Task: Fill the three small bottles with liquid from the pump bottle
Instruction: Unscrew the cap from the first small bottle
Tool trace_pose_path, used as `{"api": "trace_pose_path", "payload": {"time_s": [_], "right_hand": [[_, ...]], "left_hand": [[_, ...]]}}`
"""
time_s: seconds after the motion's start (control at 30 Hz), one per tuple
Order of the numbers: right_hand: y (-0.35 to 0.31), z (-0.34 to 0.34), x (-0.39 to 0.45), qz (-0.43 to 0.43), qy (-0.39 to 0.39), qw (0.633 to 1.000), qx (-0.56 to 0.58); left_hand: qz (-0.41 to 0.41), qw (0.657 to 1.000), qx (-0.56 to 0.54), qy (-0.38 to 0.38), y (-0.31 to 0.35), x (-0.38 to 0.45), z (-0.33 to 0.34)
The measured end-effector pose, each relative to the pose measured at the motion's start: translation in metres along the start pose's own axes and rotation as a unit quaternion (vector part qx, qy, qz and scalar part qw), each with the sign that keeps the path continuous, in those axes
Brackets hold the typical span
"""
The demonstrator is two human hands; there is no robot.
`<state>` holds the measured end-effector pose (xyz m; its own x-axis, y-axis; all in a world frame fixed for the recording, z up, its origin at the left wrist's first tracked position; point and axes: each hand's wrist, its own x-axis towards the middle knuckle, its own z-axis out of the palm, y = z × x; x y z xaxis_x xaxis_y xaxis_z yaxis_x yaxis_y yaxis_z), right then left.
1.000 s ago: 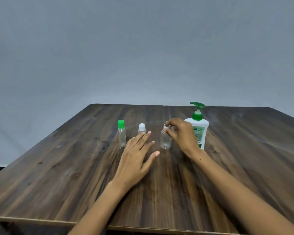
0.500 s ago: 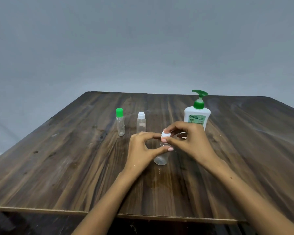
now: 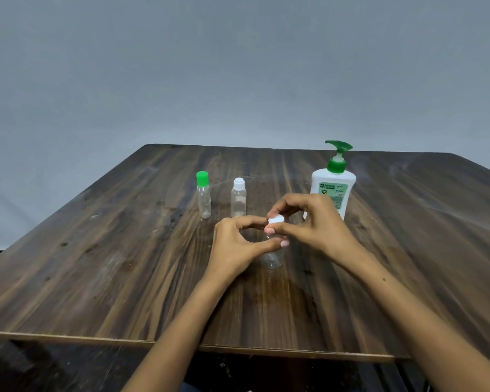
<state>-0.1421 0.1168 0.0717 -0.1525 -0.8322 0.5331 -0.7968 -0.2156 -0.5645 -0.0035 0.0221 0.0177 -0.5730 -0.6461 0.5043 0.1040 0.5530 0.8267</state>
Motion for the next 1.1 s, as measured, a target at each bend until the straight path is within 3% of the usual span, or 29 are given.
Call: {"api": "trace_pose_path", "payload": {"time_s": [0.3,0.5,0.6,0.7,0.9,1.03,1.1], "right_hand": [[0.004,-0.009,0.005,-0.013,-0.052,0.998,0.041],[0.005,-0.028,0.006,0.018,-0.167,0.980,0.106],[0.003,-0.022,0.003,-0.027,-0.078,0.994,-0.066],[0.001,-0.014,0.001,-0.045,-0.026,0.988,-0.146],[-0.001,-0.013,0.000,-0.009,-0.041,0.992,-0.122],[-0.005,-0.026,0.006,0.017,-0.127,0.990,-0.065],[-0.005,-0.026,0.005,0.016,-0.124,0.990,-0.057]], "left_hand": [[-0.042,0.998,-0.029,-0.029,-0.007,0.006,-0.002],[-0.056,0.994,-0.072,-0.068,-0.003,0.004,-0.003],[-0.051,0.995,-0.068,-0.056,-0.004,0.002,-0.001],[-0.033,0.996,-0.056,-0.058,-0.003,0.000,-0.001],[0.052,0.996,0.068,0.028,-0.003,-0.001,0.003],[0.033,0.998,0.045,0.026,-0.004,-0.001,0.003],[0.022,0.999,0.024,0.020,-0.004,-0.001,0.002]]}}
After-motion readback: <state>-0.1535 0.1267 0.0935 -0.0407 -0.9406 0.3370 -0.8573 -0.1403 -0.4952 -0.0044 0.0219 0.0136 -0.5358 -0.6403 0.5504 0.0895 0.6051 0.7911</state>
